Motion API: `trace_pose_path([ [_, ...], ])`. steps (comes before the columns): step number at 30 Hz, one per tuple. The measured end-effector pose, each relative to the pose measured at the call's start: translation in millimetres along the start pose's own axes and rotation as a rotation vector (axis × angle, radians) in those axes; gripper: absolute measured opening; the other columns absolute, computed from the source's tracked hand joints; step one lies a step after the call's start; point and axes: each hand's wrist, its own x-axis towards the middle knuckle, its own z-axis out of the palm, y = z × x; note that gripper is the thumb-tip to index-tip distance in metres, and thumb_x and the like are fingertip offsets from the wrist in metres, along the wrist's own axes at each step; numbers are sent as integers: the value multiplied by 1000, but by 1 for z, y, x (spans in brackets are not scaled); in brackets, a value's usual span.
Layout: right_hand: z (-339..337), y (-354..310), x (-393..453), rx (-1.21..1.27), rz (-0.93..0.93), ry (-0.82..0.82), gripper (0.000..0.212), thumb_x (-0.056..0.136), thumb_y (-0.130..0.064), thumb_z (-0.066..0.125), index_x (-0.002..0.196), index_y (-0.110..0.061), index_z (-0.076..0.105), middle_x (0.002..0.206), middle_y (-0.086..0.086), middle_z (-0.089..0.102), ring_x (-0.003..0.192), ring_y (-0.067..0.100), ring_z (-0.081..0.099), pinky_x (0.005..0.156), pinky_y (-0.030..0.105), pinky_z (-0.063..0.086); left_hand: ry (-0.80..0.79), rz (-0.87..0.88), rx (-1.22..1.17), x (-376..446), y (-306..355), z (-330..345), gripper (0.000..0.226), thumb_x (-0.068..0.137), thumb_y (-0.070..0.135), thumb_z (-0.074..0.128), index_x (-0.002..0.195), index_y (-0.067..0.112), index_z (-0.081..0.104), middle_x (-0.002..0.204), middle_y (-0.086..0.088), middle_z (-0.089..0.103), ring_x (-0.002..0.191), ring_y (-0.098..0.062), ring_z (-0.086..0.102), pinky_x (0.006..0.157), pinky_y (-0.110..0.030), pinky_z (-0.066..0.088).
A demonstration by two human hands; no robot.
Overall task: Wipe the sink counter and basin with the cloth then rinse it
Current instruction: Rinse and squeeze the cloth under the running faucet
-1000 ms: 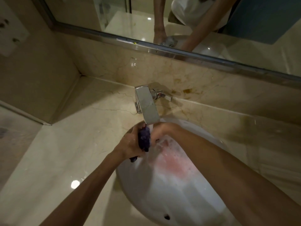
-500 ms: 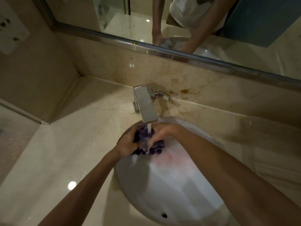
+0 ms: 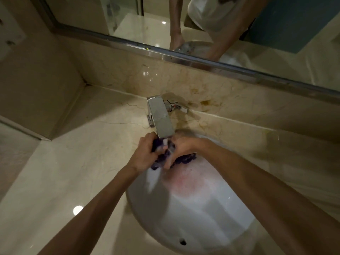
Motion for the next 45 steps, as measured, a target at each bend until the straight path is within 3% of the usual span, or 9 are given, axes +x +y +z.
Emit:
trace_pose_path([
  [7,2,18,-21,104,35,53,63,68,-63,82,113,-28,57,112,-9,63,102,15,62,90,31,52,29,31,-63,-11,9,1,40,86,21,61,123,28,49,107,0,72,91,-21,71,75,-47,60],
  [12,0,20,-27,310,23,108,66,66,-40,91,122,-29,58,117,-10,66,104,11,65,89,26,54,101,136,29,-5,14,-4,54,85,-8,56,133,18,50,122,-7,55,113,-23,55,98,-37,49],
  [17,5,14,-17,184,-5,174,83,77,-63,73,147,-33,40,151,4,44,135,23,44,111,42,40,34,62,66,2,14,-13,30,95,15,59,120,16,42,111,-8,69,97,-26,67,79,-36,52],
  [23,18,-6,-26,420,-4,270,35,106,-22,47,139,-16,53,124,0,57,112,17,53,93,28,38,45,-115,-19,3,5,-16,24,97,38,55,110,23,43,108,-10,70,91,-27,68,84,-49,53],
  [27,37,-15,-24,755,126,474,35,107,-33,42,132,-18,61,122,1,62,113,18,56,91,25,38,69,-116,-354,-1,3,-4,18,99,33,52,103,33,34,111,-13,67,86,-18,69,77,-41,58],
  [30,42,-23,-16,894,253,567,38,103,-47,43,111,-21,69,112,5,70,105,26,65,100,43,49,168,-30,-207,-5,5,4,16,100,39,46,109,29,36,108,-4,58,88,-11,63,80,-42,57],
  [35,38,-20,-14,1093,302,466,32,98,-46,50,101,-21,71,108,7,74,104,29,67,104,50,48,-39,53,59,-15,-3,-7,71,75,76,57,126,26,48,127,5,29,119,-15,44,104,-38,45],
  [38,34,-12,-18,1255,342,321,43,97,-53,52,104,-14,69,102,14,75,98,31,70,101,47,51,-50,261,584,-21,-13,-1,121,45,96,52,143,27,35,138,-1,29,130,-24,26,110,-46,27],
  [45,20,-1,-39,1081,239,21,61,71,-62,78,112,-19,66,108,14,73,98,31,71,88,46,60,-23,329,449,0,-17,26,87,62,56,81,135,23,47,131,0,57,120,-19,53,98,-35,47],
])
